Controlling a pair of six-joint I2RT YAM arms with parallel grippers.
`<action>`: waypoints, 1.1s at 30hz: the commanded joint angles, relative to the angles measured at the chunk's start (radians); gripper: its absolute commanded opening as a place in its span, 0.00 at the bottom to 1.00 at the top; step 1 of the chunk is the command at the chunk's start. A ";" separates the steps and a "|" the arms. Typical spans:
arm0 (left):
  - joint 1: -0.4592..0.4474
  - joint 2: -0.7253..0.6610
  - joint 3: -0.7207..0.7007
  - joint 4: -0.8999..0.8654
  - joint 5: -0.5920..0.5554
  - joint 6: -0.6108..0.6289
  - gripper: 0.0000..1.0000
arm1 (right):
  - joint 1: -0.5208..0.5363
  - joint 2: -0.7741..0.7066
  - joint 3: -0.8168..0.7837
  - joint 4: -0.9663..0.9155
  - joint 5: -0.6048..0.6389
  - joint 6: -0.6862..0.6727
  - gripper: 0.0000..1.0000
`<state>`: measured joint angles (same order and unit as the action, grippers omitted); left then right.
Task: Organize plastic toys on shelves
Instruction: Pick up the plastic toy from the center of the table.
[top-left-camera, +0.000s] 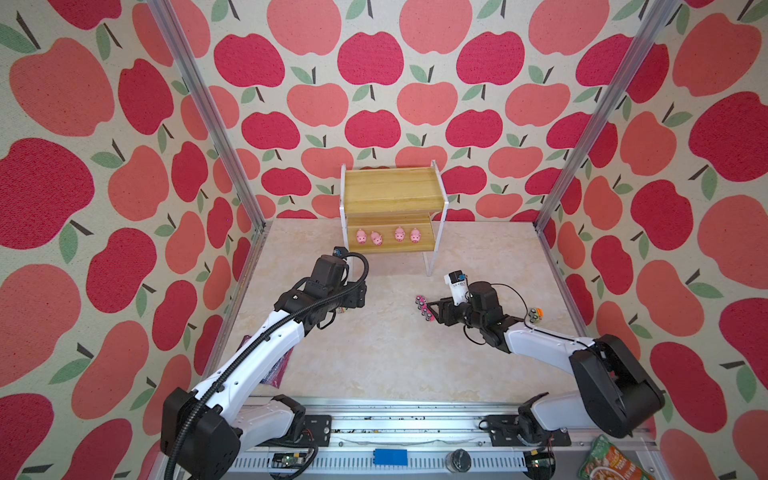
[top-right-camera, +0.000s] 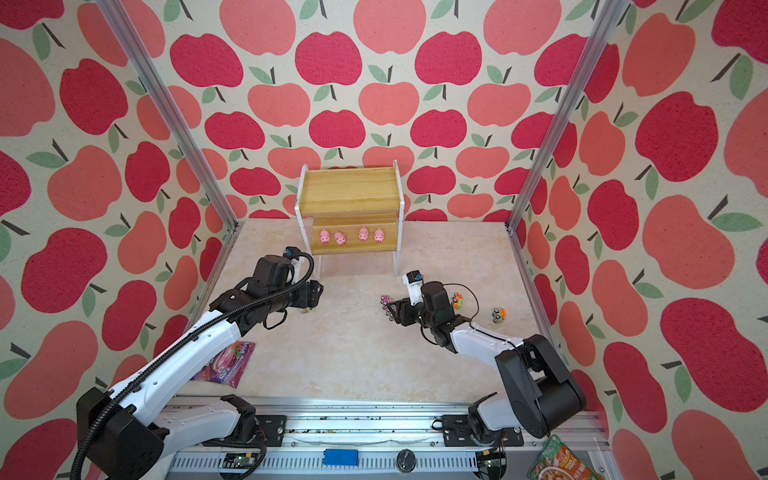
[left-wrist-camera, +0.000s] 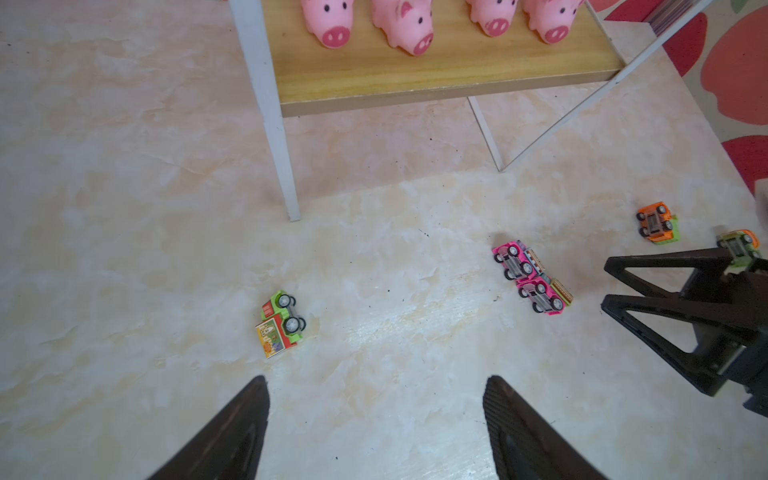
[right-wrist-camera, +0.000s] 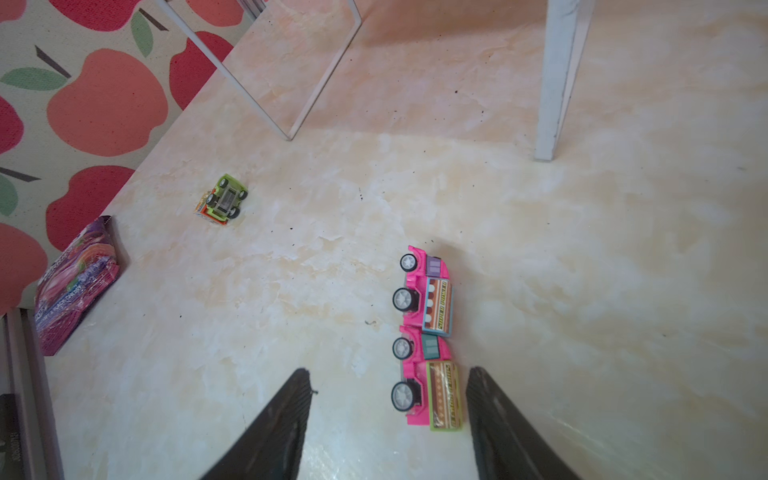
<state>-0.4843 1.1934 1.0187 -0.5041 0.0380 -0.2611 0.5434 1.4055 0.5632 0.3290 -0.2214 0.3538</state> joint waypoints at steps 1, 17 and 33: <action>0.001 0.033 0.041 -0.061 0.134 0.051 0.83 | -0.028 -0.045 0.036 -0.123 0.027 0.042 0.62; 0.005 0.021 0.003 -0.030 0.239 0.094 0.84 | -0.067 0.043 0.063 -0.158 -0.107 0.073 0.62; 0.070 -0.038 0.068 -0.103 0.319 0.178 0.85 | -0.075 0.181 0.084 -0.018 -0.179 0.056 0.62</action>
<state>-0.4362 1.1805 1.1118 -0.6224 0.3164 -0.1158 0.4747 1.5612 0.6167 0.2687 -0.3740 0.4175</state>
